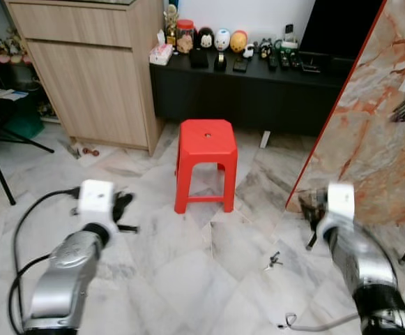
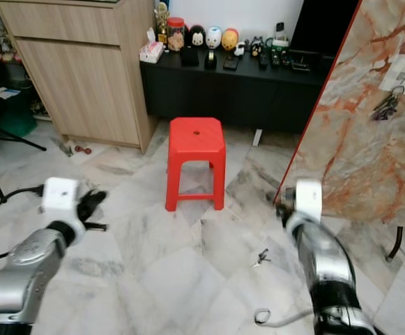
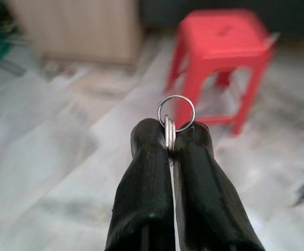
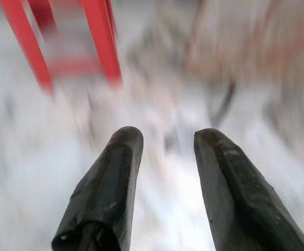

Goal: Hang keys on a hook

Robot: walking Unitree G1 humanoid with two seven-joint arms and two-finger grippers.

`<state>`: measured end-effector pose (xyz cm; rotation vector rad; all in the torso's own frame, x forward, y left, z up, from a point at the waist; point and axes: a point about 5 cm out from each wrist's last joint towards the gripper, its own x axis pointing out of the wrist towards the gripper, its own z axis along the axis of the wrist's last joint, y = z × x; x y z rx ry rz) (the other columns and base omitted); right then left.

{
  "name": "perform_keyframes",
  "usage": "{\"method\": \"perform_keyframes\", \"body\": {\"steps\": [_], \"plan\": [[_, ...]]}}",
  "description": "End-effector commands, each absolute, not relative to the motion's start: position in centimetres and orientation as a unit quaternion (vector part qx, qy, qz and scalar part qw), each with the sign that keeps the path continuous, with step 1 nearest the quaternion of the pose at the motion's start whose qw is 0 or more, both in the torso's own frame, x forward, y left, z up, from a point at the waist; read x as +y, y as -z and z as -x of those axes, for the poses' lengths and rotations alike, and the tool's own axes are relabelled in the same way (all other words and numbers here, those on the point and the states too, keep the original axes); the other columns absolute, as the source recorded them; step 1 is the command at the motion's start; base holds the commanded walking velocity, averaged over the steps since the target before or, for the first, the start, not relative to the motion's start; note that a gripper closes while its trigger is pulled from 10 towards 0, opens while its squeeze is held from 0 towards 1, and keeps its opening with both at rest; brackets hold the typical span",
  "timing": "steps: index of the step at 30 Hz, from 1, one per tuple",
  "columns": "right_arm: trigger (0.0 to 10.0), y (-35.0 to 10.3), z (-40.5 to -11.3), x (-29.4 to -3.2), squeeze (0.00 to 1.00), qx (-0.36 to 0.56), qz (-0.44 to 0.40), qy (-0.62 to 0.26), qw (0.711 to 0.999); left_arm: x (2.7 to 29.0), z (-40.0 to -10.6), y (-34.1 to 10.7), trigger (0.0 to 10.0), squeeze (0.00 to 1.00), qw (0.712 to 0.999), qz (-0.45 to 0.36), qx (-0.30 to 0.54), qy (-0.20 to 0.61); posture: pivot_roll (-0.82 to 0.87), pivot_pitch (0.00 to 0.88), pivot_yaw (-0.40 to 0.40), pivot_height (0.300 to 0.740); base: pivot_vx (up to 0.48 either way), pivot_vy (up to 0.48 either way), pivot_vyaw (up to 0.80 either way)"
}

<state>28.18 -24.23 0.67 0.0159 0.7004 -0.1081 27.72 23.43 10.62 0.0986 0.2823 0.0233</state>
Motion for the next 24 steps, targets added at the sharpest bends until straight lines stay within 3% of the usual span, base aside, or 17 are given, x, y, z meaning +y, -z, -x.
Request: {"method": "perform_keyframes", "body": {"steps": [1,7,12,24], "plan": [[10.0,1.4,-26.4,-24.1,0.00,0.380,0.002,0.045,0.924,25.0,-26.6,-7.5,10.0,0.00,0.976,-0.076,0.199,-0.039,0.09,0.040,-0.083,0.740,0.000,0.000,0.00],[10.0,6.1,-21.1,-22.5,0.00,0.468,-0.005,0.029,0.883,26.9,-22.2,0.5,10.0,0.00,0.934,-0.066,0.344,-0.075,0.08,0.029,-0.080,0.740,0.000,0.000,0.00],[10.0,8.4,-17.4,-21.8,0.00,0.528,0.007,0.026,0.849,25.9,-19.0,4.8,10.0,0.00,0.906,-0.008,0.410,-0.102,0.09,0.027,-0.101,0.740,0.000,0.000,0.00],[10.0,9.0,-16.4,-21.2,0.00,0.538,0.016,0.020,0.842,23.8,-18.4,7.0,10.0,0.00,0.900,-0.023,0.429,-0.079,0.08,0.003,-0.107,0.740,0.000,0.000,0.00]]}}
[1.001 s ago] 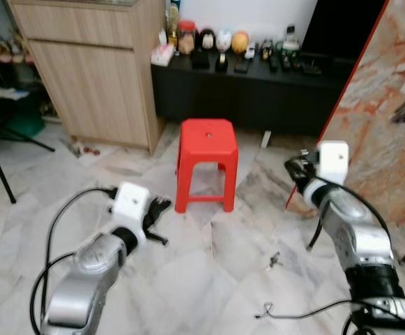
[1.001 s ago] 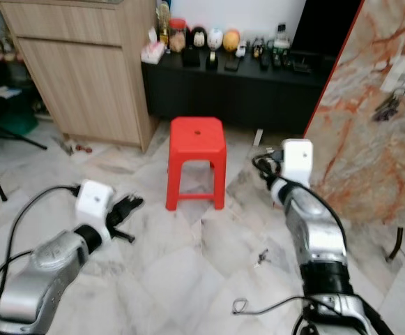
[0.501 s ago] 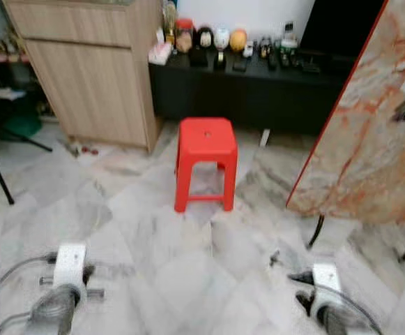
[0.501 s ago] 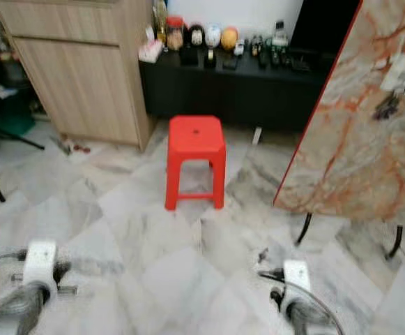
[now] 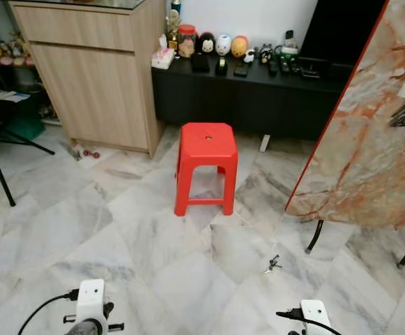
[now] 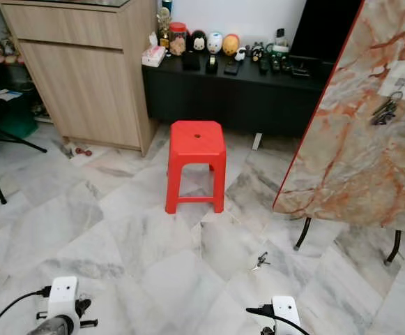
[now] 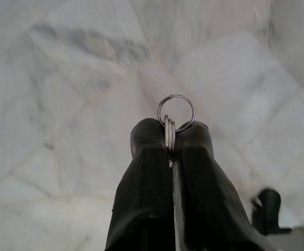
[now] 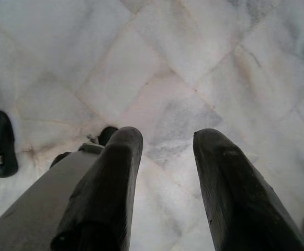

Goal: Hang keys on a hook

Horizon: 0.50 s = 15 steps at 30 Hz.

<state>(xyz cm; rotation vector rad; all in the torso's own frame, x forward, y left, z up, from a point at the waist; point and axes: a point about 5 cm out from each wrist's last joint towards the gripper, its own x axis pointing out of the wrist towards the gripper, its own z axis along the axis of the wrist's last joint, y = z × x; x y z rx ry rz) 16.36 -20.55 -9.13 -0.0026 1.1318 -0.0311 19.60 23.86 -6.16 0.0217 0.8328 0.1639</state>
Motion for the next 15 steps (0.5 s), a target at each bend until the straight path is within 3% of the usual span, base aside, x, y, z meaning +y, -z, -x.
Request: {"method": "perform_keyframes", "body": {"steps": [1,4,15], "plan": [[10.0,9.0,-16.4,-21.3,0.00,0.538,0.015,0.024,0.842,23.7,-18.0,7.3,10.0,0.00,0.896,-0.023,0.436,-0.082,0.08,0.000,-0.106,0.740,0.000,0.000,0.00],[10.0,8.9,-16.5,-21.5,0.00,0.536,0.011,0.030,0.844,23.6,-17.5,7.6,10.0,0.00,0.892,-0.021,0.443,-0.086,0.08,0.000,-0.105,0.740,0.000,0.000,0.00],[10.0,9.1,-16.1,-21.4,0.00,0.544,0.008,0.042,0.838,22.6,-15.5,8.9,10.0,0.00,0.876,-0.025,0.474,-0.087,0.07,0.000,-0.081,0.740,0.000,-0.371,0.00]]}}
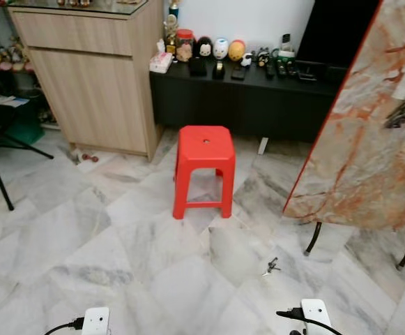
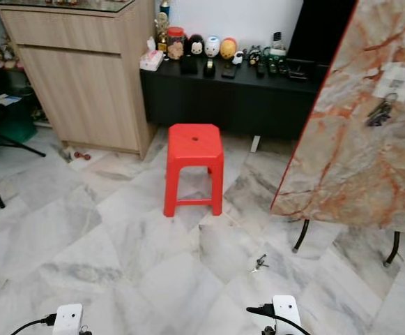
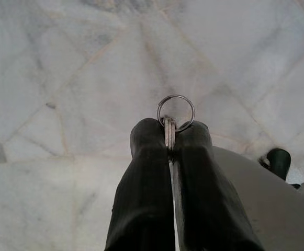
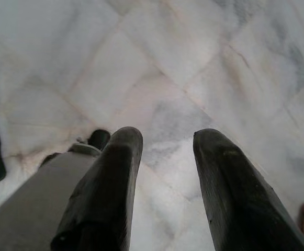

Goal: Hang keys on a hook

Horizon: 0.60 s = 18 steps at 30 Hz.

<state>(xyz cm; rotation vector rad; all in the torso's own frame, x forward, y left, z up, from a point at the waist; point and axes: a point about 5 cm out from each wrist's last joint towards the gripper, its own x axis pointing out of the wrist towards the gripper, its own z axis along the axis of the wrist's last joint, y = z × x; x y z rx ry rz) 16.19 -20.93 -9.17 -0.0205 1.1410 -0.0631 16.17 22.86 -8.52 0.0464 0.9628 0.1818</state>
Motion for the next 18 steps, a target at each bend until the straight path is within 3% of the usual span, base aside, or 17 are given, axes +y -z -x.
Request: {"method": "perform_keyframes", "body": {"steps": [1,9,18], "plan": [[10.0,9.1,-16.2,-21.2,0.00,0.543,0.007,0.044,0.838,22.6,-15.4,9.0,10.0,0.00,0.874,-0.026,0.477,-0.088,0.07,0.000,-0.074,0.740,0.000,-0.382,0.00],[10.0,9.1,-16.7,-20.4,0.00,0.539,-0.001,0.044,0.841,23.4,-15.9,8.6,10.0,0.00,0.875,-0.029,0.473,-0.101,0.09,0.000,-0.052,0.740,0.000,-0.390,0.00],[10.0,9.2,-16.2,-20.8,0.00,0.542,0.006,0.042,0.839,23.8,-13.5,9.4,10.0,0.00,0.858,-0.018,0.497,-0.126,0.07,0.000,-0.064,0.740,0.000,-0.392,0.00]]}}
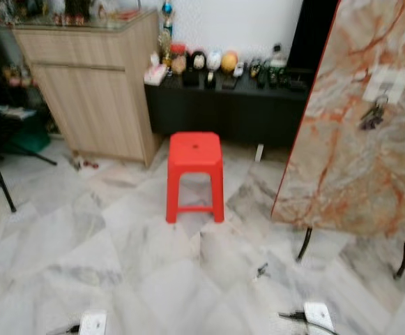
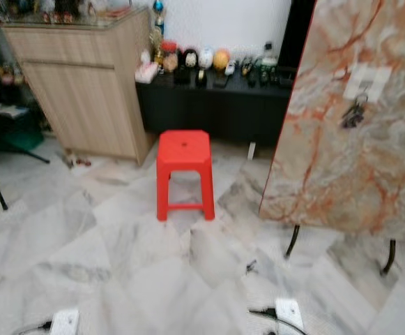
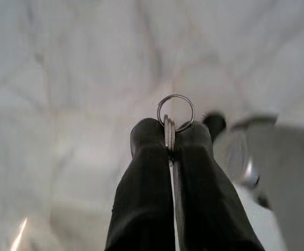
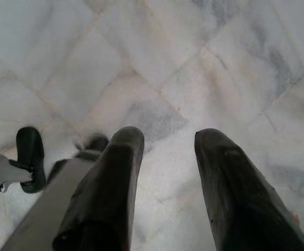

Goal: Hang keys on a hook

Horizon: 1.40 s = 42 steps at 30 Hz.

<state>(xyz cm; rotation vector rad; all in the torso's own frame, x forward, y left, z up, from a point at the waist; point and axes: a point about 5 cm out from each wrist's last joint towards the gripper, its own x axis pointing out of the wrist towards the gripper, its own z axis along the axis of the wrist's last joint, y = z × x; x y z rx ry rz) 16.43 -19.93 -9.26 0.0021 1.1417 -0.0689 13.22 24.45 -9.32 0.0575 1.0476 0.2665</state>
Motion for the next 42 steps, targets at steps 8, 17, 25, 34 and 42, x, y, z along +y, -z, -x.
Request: {"method": "perform_keyframes", "body": {"steps": [8,17,25,34,42], "plan": [[10.0,9.0,-16.4,-21.5,0.00,0.540,0.027,0.025,0.841,22.7,-12.9,9.9,10.0,0.00,0.852,-0.007,0.510,-0.116,0.04,0.000,-0.090,0.740,0.000,-0.394,0.00],[10.0,9.1,-16.3,-21.2,0.00,0.543,0.027,0.016,0.839,22.7,-11.8,10.2,10.0,0.00,0.847,0.005,0.517,-0.124,0.06,0.000,-0.100,0.740,0.000,-0.393,0.61],[10.0,9.1,-16.1,-21.6,0.00,0.535,0.024,0.023,0.844,22.3,-10.3,10.7,10.0,0.00,0.838,0.002,0.534,-0.114,0.02,0.000,-0.084,0.740,0.000,-0.394,0.00],[10.0,9.4,-14.7,-22.4,0.00,0.550,0.026,0.041,0.834,21.9,-10.2,10.8,10.0,0.00,0.838,-0.004,0.535,-0.107,0.03,0.000,-0.087,0.740,0.000,-0.394,0.00],[10.0,9.3,-15.1,-22.3,0.00,0.543,0.029,0.034,0.839,21.7,-10.0,10.9,10.0,0.00,0.837,-0.003,0.536,-0.108,0.06,0.000,-0.096,0.740,0.000,-0.394,0.00]]}}
